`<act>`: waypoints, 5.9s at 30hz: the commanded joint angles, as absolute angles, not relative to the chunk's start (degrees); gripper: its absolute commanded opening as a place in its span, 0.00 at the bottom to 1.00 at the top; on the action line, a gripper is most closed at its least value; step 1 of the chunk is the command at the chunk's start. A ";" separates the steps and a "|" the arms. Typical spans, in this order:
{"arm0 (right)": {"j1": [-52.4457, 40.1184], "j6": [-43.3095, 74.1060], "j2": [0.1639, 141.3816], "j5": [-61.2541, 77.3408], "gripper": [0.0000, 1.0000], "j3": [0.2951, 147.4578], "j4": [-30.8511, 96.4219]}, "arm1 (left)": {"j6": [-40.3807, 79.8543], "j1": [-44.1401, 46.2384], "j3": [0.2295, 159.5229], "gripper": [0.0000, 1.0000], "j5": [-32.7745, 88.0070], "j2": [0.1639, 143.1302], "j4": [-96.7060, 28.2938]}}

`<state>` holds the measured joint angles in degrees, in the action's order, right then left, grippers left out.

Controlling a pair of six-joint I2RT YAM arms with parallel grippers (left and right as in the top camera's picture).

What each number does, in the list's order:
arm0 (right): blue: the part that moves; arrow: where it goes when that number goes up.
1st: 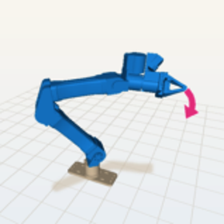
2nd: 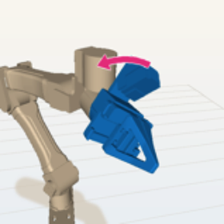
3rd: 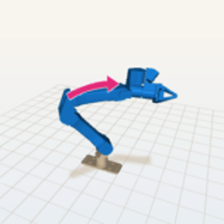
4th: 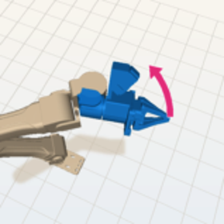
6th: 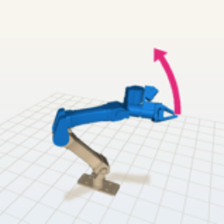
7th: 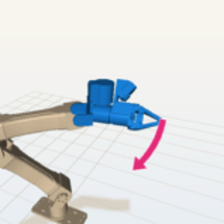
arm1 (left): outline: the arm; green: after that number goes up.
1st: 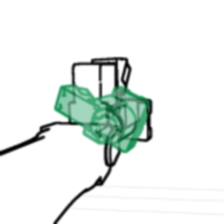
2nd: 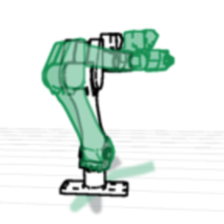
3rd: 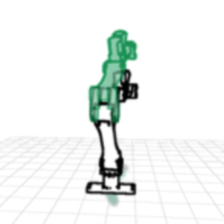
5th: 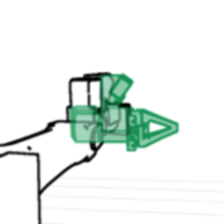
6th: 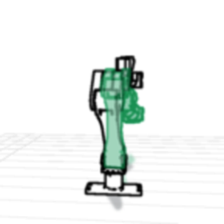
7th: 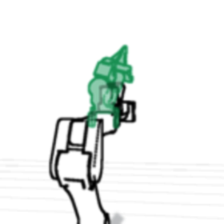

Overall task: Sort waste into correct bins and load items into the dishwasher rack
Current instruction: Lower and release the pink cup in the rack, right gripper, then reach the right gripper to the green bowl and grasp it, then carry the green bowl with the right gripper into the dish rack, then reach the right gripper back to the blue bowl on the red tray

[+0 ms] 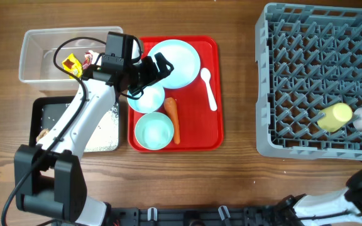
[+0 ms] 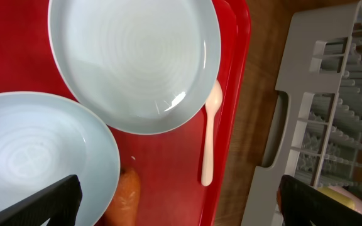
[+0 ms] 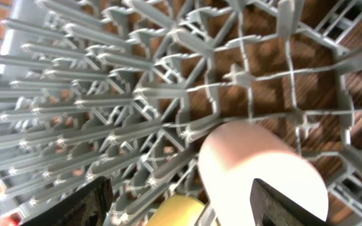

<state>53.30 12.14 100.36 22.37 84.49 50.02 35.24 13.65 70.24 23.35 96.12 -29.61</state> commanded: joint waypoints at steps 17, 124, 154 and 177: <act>26.41 3.84 78.15 30.50 0.80 84.25 60.58 | 34.81 13.37 70.50 1.00 22.39 96.38 -28.40; -7.84 -56.71 123.57 -63.68 0.04 84.51 -35.46 | 30.26 -4.29 70.52 1.00 21.12 95.96 -30.52; -12.27 -44.69 123.79 -63.44 0.04 84.29 -14.90 | 30.26 -4.29 70.52 1.00 21.12 95.96 -30.50; -21.54 -60.18 121.78 -78.98 1.00 84.31 -45.80 | 30.26 -4.29 70.52 1.00 21.12 95.96 -30.50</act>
